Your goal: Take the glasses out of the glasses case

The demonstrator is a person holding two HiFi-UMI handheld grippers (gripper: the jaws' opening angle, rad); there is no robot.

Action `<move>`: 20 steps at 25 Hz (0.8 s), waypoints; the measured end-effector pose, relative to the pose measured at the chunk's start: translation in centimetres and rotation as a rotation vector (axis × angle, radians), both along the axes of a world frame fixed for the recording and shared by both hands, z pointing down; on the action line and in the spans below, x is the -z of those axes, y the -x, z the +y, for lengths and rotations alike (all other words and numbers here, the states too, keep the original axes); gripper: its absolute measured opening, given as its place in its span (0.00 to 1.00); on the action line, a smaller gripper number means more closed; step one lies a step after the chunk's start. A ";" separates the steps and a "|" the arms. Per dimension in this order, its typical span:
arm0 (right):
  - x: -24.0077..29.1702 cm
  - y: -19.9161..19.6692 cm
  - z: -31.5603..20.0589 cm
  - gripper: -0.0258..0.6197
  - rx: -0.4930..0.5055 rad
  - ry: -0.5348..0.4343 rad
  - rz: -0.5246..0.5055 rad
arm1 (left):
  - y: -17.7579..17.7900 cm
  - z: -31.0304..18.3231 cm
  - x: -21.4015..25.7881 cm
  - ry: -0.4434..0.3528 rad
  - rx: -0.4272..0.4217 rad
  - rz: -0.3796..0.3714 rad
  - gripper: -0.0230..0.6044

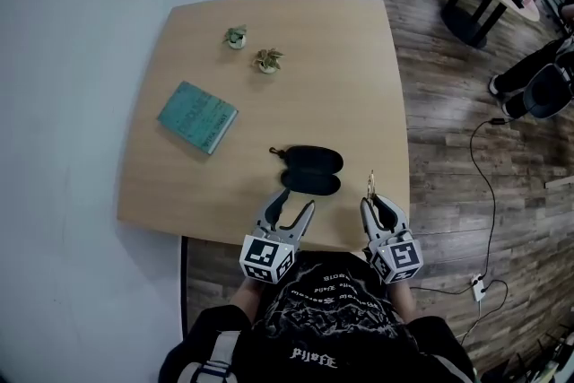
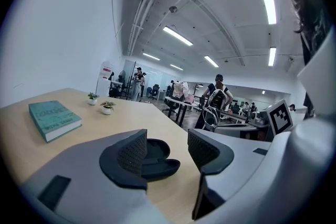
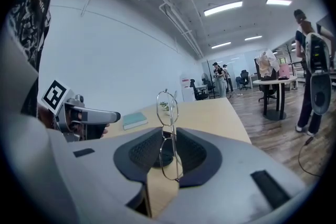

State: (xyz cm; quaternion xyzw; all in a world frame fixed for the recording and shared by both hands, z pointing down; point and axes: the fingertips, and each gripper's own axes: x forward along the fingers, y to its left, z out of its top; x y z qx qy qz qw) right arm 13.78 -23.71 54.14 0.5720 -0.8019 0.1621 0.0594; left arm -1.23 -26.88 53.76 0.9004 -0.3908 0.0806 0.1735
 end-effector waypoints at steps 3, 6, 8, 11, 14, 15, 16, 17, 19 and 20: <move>0.4 0.7 -0.4 0.18 0.018 -0.011 0.006 | 0.2 -0.1 0.2 0.010 0.004 0.025 0.43; 0.4 1.5 -0.6 0.18 0.036 -0.018 0.006 | 0.6 0.1 0.1 0.012 0.012 0.027 0.38; 0.3 2.0 -0.7 0.18 0.044 -0.018 0.005 | 0.9 0.2 -0.1 0.010 0.024 0.009 0.25; 0.1 2.6 -0.7 0.18 0.055 -0.017 0.004 | 1.4 0.3 -0.5 0.011 0.039 -0.014 0.13; 0.1 2.8 -0.8 0.18 0.056 -0.016 0.004 | 1.6 0.5 -0.5 0.008 0.044 -0.036 0.04; 0.3 2.8 -0.8 0.18 0.055 -0.017 0.005 | 1.6 0.6 -0.5 0.008 0.041 -0.040 0.04; 0.4 2.8 -0.9 0.18 0.054 -0.020 0.007 | 1.6 0.7 -0.4 0.009 0.036 -0.040 0.04; 0.5 2.8 -0.9 0.18 0.055 -0.024 0.010 | 1.6 0.8 -0.4 0.010 0.029 -0.037 0.04; 0.7 2.9 -0.8 0.18 0.054 -0.031 0.018 | 1.5 0.9 -0.3 0.009 0.018 -0.030 0.04; 0.7 2.9 -0.8 0.18 0.052 -0.033 0.022 | 1.4 0.9 -0.3 0.008 0.013 -0.026 0.04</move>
